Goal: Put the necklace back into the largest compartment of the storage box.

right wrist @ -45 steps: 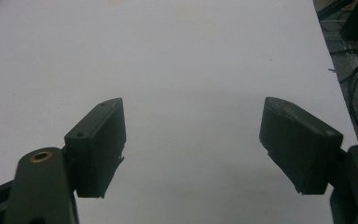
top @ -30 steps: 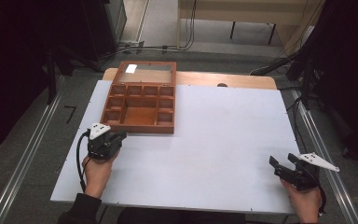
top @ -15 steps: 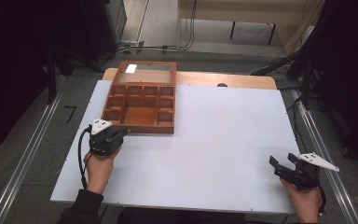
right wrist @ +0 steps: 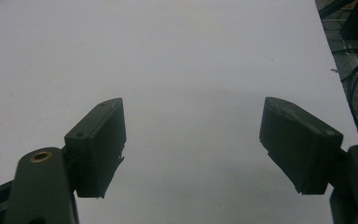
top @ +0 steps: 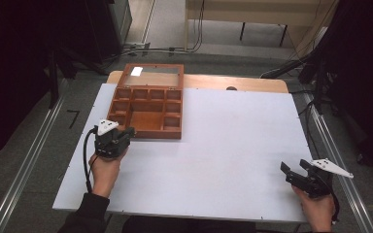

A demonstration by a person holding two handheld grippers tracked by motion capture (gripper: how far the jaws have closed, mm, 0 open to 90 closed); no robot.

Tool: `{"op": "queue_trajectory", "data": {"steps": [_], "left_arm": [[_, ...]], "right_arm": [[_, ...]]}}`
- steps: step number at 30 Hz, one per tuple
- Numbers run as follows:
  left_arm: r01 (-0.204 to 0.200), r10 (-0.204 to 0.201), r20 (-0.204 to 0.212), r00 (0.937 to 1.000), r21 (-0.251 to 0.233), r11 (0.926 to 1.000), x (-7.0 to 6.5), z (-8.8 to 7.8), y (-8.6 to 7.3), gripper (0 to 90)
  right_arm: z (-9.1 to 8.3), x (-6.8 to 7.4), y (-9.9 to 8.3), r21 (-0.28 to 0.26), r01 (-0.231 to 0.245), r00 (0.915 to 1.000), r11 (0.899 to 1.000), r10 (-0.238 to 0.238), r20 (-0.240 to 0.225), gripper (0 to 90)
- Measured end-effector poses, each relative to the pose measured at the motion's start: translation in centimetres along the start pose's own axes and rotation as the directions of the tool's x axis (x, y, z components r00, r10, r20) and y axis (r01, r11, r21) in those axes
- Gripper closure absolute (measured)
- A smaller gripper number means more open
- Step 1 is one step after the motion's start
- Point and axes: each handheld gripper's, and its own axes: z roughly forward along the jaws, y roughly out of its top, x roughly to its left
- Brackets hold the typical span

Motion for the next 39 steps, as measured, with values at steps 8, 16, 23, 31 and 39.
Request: {"op": "queue_trajectory", "data": {"steps": [8, 16, 23, 31, 39], "left_arm": [[-0.001, 0.001, -0.017, 0.9999, 0.0, 1.0, 0.1, 0.3, 0.7, 85.9], [-0.002, 0.002, -0.015, 0.9999, -0.004, 1.0, -0.1, 0.6, 1.4, 85.9], [0.005, -0.005, -0.013, 0.9999, -0.008, 1.0, -0.2, 1.4, 1.7, 85.9], [0.005, -0.005, -0.018, 0.9998, -0.013, 0.9999, -0.2, 2.3, 1.8, 85.9], [0.007, -0.007, -0.025, 0.9997, -0.007, 1.0, -0.2, 3.5, 1.8, 85.9]], "right_arm": [[0.1, 0.0, 0.0, 0.002, 0.0, 1.0, 1.0, 0.0, 0.002, 21.0], [0.2, 0.0, 0.0, 0.008, -0.003, 1.0, 1.0, 0.003, -0.001, 21.0], [0.3, -0.1, 0.0, 0.005, -0.001, 1.0, 1.0, 0.001, -0.002, 21.0], [0.3, -0.2, 0.0, 0.009, -0.008, 1.0, 1.0, 0.008, -0.001, 21.0], [0.5, -0.3, -0.1, 0.012, -0.008, 1.0, 1.0, 0.008, 0.001, 21.0]]}}
